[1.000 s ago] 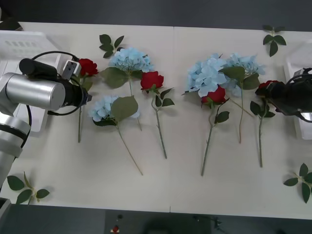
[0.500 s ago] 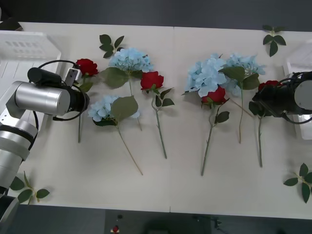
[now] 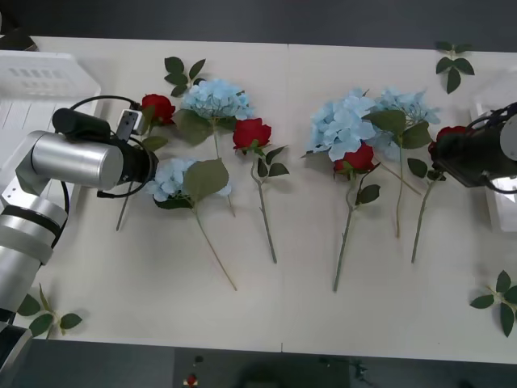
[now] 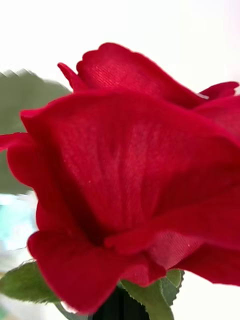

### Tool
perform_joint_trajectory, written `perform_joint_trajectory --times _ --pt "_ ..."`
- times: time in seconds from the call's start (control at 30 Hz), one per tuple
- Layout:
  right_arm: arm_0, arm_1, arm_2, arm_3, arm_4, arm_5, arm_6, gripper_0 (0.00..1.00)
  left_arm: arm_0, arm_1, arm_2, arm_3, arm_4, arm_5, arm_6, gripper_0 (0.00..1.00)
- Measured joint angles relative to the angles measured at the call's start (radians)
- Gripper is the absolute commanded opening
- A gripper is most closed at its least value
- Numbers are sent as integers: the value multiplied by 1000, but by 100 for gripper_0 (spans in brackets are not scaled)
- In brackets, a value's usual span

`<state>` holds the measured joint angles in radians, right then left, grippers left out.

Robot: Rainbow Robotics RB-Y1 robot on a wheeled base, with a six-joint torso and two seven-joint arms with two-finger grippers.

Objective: Put the red flowers into the right box and the blue flowers into the left box

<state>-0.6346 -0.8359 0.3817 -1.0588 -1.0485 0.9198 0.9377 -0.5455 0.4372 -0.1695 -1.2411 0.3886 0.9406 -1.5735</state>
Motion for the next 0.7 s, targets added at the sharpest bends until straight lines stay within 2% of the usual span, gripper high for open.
perform_joint_trajectory --times 0.2,0.4,0.7 --pt "-64 -96 0 -70 20 69 46 0 0 0 1 -105 31 99 64 0" --pt "-125 -161 0 -69 38 103 287 0 3 1 68 -257 82 252 66 0" --pt "-140 -262 0 -61 202 103 468 0 94 91 217 -542 360 451 36 0"
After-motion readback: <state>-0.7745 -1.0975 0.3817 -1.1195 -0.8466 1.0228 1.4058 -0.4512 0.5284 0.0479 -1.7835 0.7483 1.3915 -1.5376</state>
